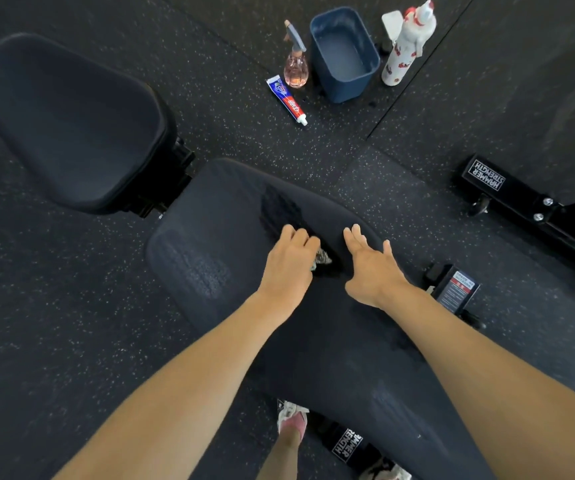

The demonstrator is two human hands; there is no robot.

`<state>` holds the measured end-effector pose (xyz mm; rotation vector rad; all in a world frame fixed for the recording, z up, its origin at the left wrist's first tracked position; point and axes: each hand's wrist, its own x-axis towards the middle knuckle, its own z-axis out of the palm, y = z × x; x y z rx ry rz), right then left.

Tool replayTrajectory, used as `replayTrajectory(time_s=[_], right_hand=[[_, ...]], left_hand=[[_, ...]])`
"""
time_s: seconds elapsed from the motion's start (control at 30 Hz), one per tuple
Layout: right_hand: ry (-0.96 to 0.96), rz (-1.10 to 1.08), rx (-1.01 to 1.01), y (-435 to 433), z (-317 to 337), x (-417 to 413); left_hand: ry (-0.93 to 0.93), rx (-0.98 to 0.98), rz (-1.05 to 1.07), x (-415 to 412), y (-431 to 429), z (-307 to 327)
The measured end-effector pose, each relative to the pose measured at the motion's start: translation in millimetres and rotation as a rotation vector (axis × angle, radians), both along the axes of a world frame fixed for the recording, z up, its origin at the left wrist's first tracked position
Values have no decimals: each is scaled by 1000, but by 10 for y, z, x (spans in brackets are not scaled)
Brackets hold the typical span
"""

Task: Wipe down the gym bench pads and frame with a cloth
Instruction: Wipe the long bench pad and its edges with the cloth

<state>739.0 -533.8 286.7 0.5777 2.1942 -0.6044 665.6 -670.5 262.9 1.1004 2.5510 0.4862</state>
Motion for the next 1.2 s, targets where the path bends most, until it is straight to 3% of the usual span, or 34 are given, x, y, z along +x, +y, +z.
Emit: replayTrajectory(time_s=[0.07, 0.23, 0.37, 0.5, 0.63, 0.7, 0.77, 0.9, 0.97, 1.2], right_hand=[[-12, 2, -2, -3, 18, -15], [1, -10, -13, 3, 17, 1], [27, -36, -39, 3, 8, 22], [22, -19, -38, 11, 9, 18], [4, -16, -31, 11, 16, -2], [5, -10, -28, 2, 1, 19], [13, -17, -25, -13, -6, 44], [28, -12, -16, -27, -25, 66], [31, -18, -18, -19, -24, 60], [67, -9, 5, -48, -37, 89]], left_hand=[[38, -34, -45, -135, 16, 21], [53, -62, 316, -482, 291, -25], [22, 2, 453, -287, 333, -32], [-17, -10, 223, 90, 158, -28], [-47, -8, -147, 428, -130, -27], [-8, 21, -193, 290, -196, -46], [-2, 58, -6, -11, -198, -16], [52, 144, 575, -760, -110, 82], [57, 105, 648, -867, -101, 26], [-79, 162, 287, 185, -223, -121]])
